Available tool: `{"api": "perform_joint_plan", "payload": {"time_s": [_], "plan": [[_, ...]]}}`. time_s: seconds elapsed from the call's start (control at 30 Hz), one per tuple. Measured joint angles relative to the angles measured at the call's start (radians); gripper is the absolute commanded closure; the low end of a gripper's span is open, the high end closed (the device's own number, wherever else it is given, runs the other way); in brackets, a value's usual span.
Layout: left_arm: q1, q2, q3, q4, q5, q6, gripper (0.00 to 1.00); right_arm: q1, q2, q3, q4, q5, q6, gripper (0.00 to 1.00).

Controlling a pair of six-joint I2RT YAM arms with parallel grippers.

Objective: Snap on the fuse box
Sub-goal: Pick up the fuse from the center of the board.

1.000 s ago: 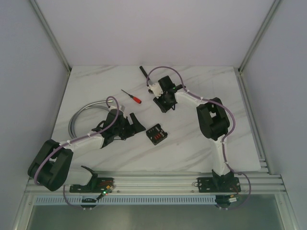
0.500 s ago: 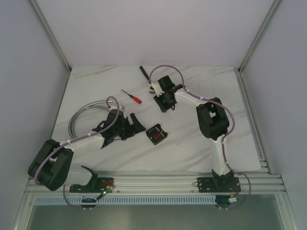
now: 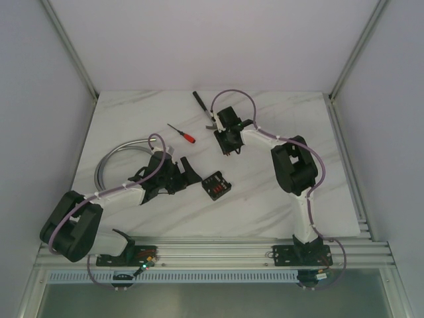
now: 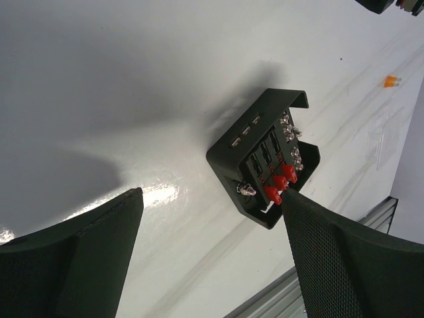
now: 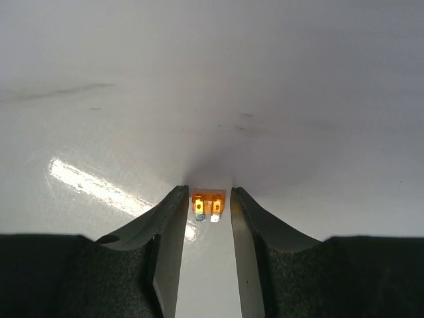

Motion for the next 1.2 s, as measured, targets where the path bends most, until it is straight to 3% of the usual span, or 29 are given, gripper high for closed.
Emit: {"api": "perform_joint_plan", "payload": {"time_s": [0.2,0.57,0.87,1.2], "plan": [[-0.004,0.011,0.006,-0.001,0.003,0.000,0.06,0.014,-0.008,-0.017,0.013,0.046,0.026,0.62],[-0.014,0.011,0.007,-0.003,0.003,0.000,0.07,0.014,-0.023,-0.041,0.029,0.053,0.034,0.76],[-0.055,0.013,0.047,0.001,-0.038,0.011,0.13,0.015,-0.111,-0.162,0.051,0.055,0.077,0.75],[-0.132,0.039,0.068,0.219,-0.132,0.051,0.23,0.016,-0.343,-0.341,0.136,-0.005,0.223,0.74]]}}
